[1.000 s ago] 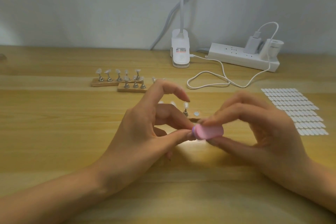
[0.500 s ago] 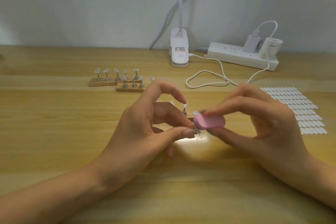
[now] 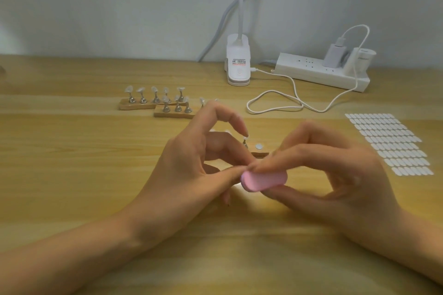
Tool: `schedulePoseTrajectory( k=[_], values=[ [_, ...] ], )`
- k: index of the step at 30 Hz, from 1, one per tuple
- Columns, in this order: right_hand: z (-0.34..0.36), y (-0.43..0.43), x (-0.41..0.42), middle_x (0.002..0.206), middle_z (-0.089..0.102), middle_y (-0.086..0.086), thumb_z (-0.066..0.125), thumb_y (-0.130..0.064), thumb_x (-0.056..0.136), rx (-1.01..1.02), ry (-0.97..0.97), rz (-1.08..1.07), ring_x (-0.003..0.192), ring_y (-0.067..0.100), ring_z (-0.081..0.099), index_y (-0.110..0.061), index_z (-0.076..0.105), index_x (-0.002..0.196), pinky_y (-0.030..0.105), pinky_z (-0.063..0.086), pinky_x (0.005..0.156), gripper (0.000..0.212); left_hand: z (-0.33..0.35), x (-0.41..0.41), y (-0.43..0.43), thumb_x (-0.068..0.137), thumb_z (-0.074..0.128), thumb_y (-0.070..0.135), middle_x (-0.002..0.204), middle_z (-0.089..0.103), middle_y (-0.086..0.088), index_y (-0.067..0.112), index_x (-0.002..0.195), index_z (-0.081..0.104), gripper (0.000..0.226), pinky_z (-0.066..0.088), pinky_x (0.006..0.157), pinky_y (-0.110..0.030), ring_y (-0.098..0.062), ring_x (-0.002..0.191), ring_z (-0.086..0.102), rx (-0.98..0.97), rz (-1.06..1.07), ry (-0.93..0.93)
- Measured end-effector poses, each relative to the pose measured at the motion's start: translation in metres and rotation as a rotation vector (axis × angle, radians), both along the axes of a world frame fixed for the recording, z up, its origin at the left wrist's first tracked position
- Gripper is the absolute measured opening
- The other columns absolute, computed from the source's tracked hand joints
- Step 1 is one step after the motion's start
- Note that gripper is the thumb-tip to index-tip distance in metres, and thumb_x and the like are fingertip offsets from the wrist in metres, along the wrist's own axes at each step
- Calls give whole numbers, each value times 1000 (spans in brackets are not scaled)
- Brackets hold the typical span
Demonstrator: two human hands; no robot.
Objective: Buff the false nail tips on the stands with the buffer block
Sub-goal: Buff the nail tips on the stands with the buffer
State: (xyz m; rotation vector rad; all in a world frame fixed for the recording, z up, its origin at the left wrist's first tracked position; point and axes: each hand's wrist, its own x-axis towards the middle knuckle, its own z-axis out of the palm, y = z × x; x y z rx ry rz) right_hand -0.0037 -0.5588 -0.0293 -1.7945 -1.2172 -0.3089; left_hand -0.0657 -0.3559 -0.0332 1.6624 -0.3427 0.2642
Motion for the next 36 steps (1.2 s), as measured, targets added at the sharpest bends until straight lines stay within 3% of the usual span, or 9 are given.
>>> schedulePoseTrajectory(
  k=[3, 13, 16, 19, 23, 26, 33, 36],
  values=[
    [0, 0, -1, 87, 62, 0, 75, -27, 83, 27, 26, -33, 82, 17, 63, -26, 73, 102, 29, 49, 75, 20, 0, 0, 1, 76, 75, 17, 79, 75, -5, 28, 100, 51, 35, 48, 45, -24, -24, 74, 71, -8, 5, 7],
    [-2, 0, -2, 87, 62, 0, 76, -26, 83, 8, -10, 1, 81, 16, 65, -27, 73, 102, 29, 52, 74, 19, 0, 0, 0, 78, 74, 18, 80, 75, -5, 27, 100, 51, 33, 48, 45, -24, -18, 70, 70, -6, -12, -1],
    [-1, 0, 0, 88, 62, -1, 76, -27, 83, 44, 34, -46, 82, 17, 64, -28, 72, 102, 32, 51, 76, 20, 0, 0, 1, 77, 75, 19, 80, 76, -5, 29, 99, 51, 34, 47, 45, -23, -24, 73, 71, -10, -1, 5],
    [-2, 0, -2, 87, 61, -1, 76, -26, 84, -2, -9, 25, 81, 15, 65, -25, 74, 102, 29, 52, 75, 18, 1, 0, 0, 78, 74, 19, 81, 76, -5, 27, 100, 51, 33, 48, 46, -25, -20, 70, 70, 5, -8, 2],
    [-1, -1, 0, 87, 62, 0, 78, -25, 85, 42, 17, -42, 81, 17, 63, -27, 73, 102, 33, 50, 75, 18, 0, -1, 0, 77, 76, 19, 80, 75, -6, 27, 99, 51, 35, 48, 45, -24, -21, 70, 70, -11, -6, 14],
    [-3, -1, -2, 87, 62, 0, 76, -26, 84, -1, -38, 16, 81, 14, 65, -25, 74, 102, 27, 52, 75, 18, 0, 0, -1, 78, 74, 17, 80, 75, -4, 27, 100, 51, 33, 49, 46, -27, -14, 63, 67, 0, -14, 13],
    [-4, -6, 8, 89, 62, -1, 76, -25, 83, 57, 30, -56, 84, 21, 62, -27, 72, 104, 28, 47, 78, 22, 1, -2, -2, 76, 78, 18, 79, 76, -3, 26, 99, 51, 36, 49, 46, -24, -17, 71, 71, 0, -29, -6],
    [-3, -8, 8, 92, 66, -2, 77, -27, 82, 98, 90, -58, 87, 22, 65, -28, 72, 106, 36, 50, 81, 24, 1, -2, -1, 77, 77, 21, 81, 76, -5, 27, 99, 51, 35, 48, 47, -22, -22, 74, 72, -12, -20, 2]
  ],
)
